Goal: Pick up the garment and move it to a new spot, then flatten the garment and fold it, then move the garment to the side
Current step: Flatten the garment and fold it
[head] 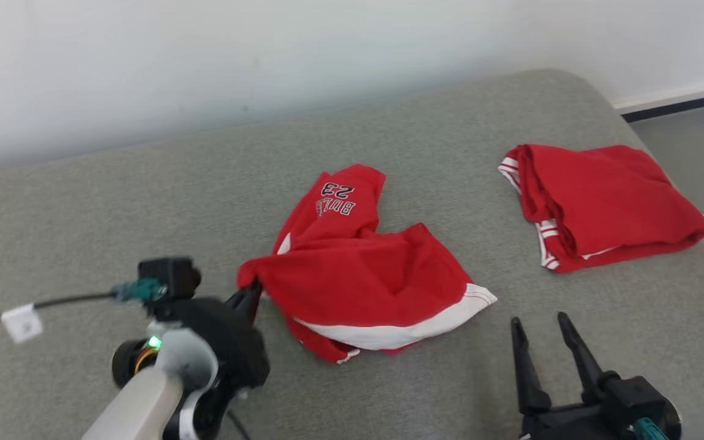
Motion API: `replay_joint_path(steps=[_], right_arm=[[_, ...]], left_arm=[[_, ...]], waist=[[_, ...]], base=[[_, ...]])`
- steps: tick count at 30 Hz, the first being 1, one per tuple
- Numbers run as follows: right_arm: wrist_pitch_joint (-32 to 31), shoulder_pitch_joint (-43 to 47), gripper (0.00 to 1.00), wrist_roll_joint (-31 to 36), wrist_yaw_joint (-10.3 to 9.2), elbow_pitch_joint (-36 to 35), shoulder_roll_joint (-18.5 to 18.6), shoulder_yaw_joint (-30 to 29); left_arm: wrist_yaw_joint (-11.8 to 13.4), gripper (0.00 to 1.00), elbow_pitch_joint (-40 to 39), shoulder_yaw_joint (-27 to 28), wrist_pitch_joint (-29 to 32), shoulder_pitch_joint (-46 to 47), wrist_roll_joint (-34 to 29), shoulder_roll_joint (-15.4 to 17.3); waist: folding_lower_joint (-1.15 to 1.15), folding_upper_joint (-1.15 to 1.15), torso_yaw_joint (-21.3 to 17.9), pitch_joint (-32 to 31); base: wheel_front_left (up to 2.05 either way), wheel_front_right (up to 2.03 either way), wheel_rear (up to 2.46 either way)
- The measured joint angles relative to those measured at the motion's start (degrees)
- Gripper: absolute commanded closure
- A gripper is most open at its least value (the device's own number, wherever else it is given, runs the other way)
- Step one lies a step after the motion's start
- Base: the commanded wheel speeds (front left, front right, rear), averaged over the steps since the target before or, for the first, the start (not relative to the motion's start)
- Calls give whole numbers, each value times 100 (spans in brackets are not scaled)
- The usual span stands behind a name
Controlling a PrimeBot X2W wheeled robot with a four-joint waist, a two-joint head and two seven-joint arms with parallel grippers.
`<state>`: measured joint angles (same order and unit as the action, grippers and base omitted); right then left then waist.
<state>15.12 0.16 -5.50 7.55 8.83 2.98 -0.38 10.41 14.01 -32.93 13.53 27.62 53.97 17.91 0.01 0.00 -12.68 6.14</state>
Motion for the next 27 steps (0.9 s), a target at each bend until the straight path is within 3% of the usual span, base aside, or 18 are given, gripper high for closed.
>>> replay_joint_path(steps=[6, 11, 21, 22, 23, 24, 27], right_arm=[[0, -81, 0, 116, 0, -69, 0, -53], [-65, -218, 0, 158, 0, 38, 13, -98], [-1397, -734, 0, 96, 0, 221, 180, -97], [-1522, -785, 0, 89, 0, 203, 208, -92], [-1624, -836, 0, 74, 0, 181, 227, -78], [-1703, -870, 0, 56, 0, 153, 247, -43], [-1856, -942, 0, -16, 0, 65, 276, 13]], left_arm=[[308, 100, -282, -26, -230, -884, -113, 332], [310, 100, -467, -114, -628, -1234, -326, 433], [218, 100, -432, -221, -1267, -1394, -533, 223], [189, 90, -432, -248, -1327, -1394, -566, 205], [182, 5, -419, -250, -1401, -1395, -602, 188], [219, 0, -394, -245, -1483, -1395, -624, 172], [221, 0, -367, -200, -1867, -1434, -820, 200]], waist=[[-1, 0, 260, 50], [0, 0, 446, 137], [0, 0, 587, 183], [0, 0, 590, 170], [0, 0, 594, 156], [0, 0, 598, 141], [0, 0, 613, 94]], base=[[0, 0, 0], [0, 0, 0], [0, 0, 0], [0, 0, 0], [0, 0, 0], [0, 0, 0], [0, 0, 0]])
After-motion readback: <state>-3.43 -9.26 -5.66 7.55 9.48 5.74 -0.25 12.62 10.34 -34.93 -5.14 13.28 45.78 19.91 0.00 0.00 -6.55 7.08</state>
